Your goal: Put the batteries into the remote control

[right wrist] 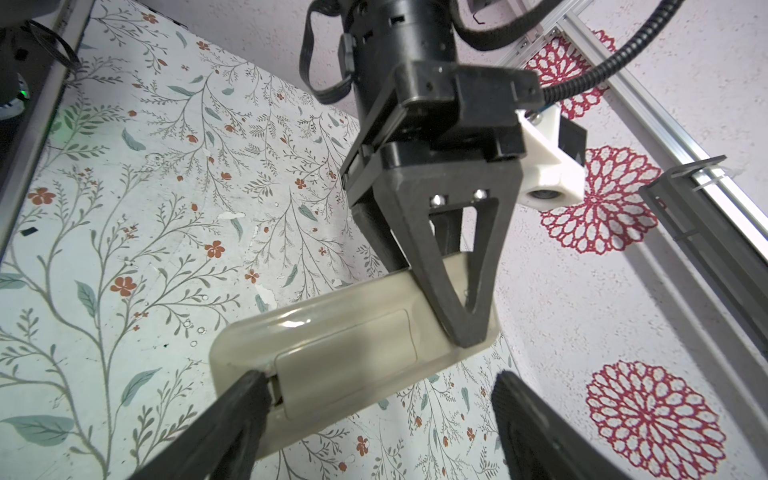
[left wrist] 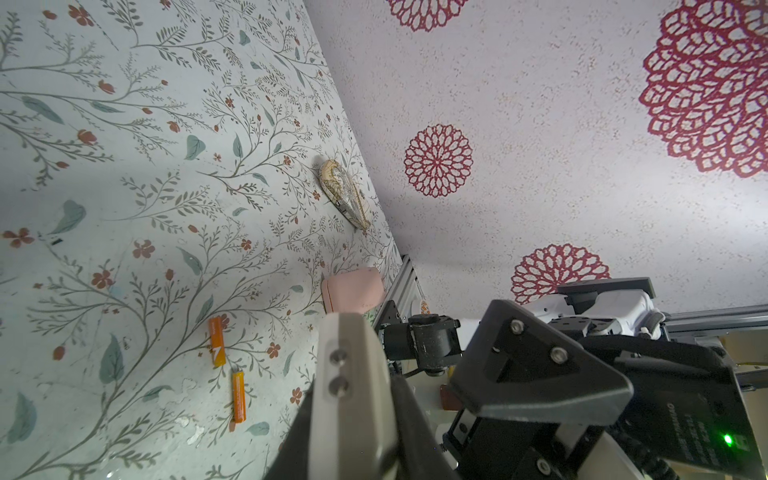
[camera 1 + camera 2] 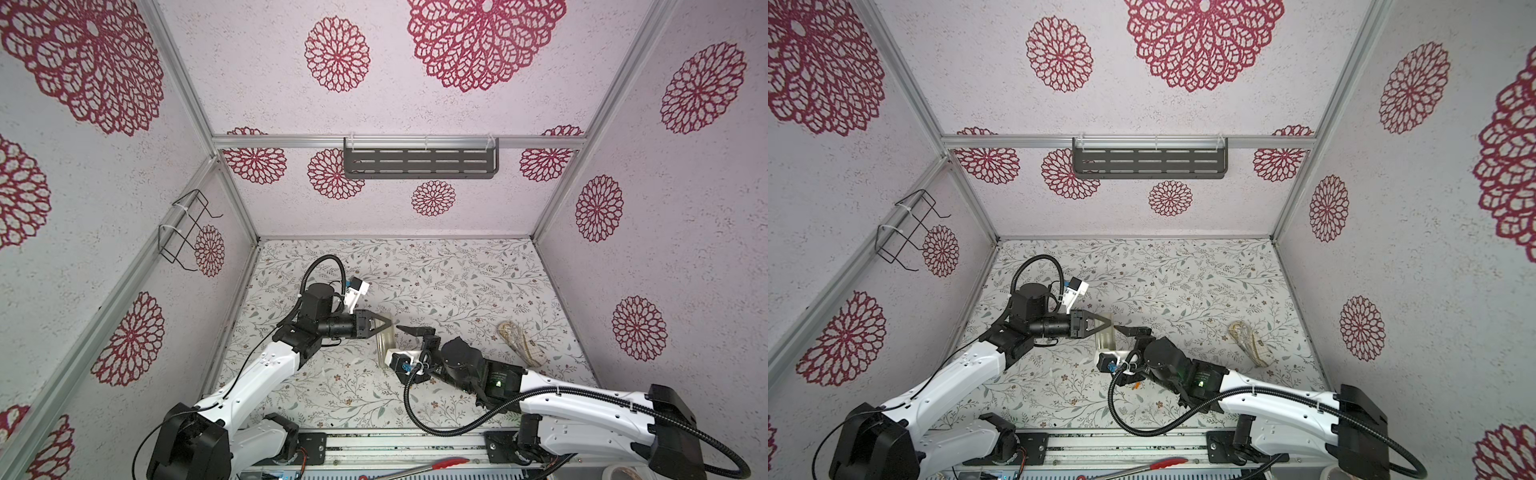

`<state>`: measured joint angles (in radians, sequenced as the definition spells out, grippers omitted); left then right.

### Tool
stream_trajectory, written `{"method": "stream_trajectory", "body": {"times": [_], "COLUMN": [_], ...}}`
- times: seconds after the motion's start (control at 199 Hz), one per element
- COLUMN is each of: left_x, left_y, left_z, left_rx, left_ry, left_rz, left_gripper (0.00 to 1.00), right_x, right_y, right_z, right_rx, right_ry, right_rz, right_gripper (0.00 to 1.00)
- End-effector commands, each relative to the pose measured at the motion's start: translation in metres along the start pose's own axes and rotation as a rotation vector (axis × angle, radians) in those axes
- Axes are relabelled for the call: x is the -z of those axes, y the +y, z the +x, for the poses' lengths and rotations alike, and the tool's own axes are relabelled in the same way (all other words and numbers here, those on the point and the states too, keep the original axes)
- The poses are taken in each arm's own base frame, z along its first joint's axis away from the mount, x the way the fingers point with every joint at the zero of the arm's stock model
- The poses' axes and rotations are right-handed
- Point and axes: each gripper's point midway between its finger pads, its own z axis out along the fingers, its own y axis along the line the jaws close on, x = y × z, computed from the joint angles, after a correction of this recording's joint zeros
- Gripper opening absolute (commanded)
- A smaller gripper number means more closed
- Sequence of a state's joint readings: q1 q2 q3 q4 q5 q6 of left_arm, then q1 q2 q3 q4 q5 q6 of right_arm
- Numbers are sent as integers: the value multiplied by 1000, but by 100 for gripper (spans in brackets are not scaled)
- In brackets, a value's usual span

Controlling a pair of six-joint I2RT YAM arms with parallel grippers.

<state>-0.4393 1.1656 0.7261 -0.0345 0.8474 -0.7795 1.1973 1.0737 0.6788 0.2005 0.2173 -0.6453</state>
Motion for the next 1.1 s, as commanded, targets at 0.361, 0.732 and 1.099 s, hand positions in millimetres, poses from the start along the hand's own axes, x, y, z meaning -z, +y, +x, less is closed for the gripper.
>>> {"method": "stream_trajectory", "body": {"times": [0.361,0.732,1.099], "left_x": [-1,-1,-1], "left_y": [-7,-2,-3], "left_z": [2,2,3], "left_rx": [-5,-2,-10], "left_ry": [21,19,28], "left_rz": [30,5,13], "left_gripper": [0,0,0], "right_x": [14,17,17], "right_y": [-38,-32,-11], "right_z": [-22,-27,-28], "right_rx": [18,22,-3], "right_ry": [-55,-84,-75], "right_rz": [207,181,33], "right_gripper": [86,87,97]}}
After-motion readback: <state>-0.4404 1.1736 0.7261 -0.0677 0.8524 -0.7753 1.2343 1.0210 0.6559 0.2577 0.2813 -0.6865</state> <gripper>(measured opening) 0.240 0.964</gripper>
